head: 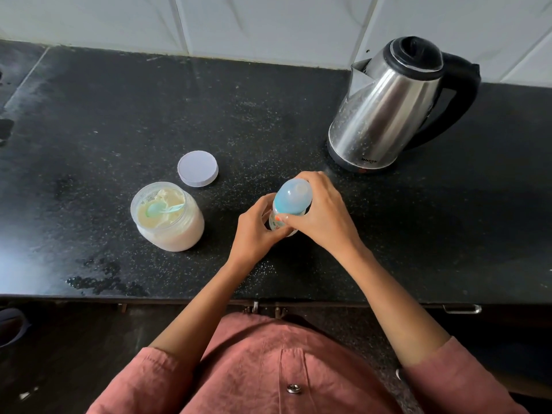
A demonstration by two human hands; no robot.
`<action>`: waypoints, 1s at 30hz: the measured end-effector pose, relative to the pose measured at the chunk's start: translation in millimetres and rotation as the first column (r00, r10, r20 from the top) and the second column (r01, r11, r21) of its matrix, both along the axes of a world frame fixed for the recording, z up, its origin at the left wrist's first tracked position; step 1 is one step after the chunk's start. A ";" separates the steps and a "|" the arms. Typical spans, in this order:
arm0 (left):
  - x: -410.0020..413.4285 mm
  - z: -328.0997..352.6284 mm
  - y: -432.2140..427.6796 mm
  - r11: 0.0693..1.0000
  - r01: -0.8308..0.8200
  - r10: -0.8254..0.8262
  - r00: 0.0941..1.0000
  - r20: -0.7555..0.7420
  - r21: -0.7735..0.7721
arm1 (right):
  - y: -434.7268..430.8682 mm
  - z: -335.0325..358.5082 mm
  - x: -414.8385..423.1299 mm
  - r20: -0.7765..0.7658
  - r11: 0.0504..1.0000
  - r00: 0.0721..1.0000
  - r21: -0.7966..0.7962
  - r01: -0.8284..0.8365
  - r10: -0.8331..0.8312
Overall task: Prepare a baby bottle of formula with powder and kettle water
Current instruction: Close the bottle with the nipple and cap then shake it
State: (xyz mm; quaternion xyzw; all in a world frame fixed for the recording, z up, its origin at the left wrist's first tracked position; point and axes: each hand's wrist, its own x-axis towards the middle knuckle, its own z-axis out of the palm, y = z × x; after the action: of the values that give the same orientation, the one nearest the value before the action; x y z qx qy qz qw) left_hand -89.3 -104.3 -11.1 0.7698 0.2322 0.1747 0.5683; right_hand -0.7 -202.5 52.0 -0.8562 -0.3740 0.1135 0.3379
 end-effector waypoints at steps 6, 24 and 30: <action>0.6 -2.3 0.2 1.000 0.005 -0.005 1.000 0.010 -0.005 | 0.3 12.4 4.3 0.036 0.993 0.995 -0.077 -0.088 0.091; 1.1 -3.4 1.1 1.000 0.013 -0.013 1.000 -0.002 0.003 | 12.2 38.8 18.3 0.141 0.857 0.919 -0.436 -0.276 0.368; 1.0 -2.6 1.1 1.000 0.005 -0.005 1.000 -0.005 0.023 | 8.8 29.8 6.4 0.080 0.905 0.966 -0.375 -0.199 0.246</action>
State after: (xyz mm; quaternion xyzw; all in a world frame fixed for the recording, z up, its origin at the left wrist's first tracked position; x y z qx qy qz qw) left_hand -88.3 -103.2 -13.7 0.7774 0.2296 0.1740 0.5591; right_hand 5.7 -193.7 81.8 -0.8610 -0.4622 0.1646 0.1340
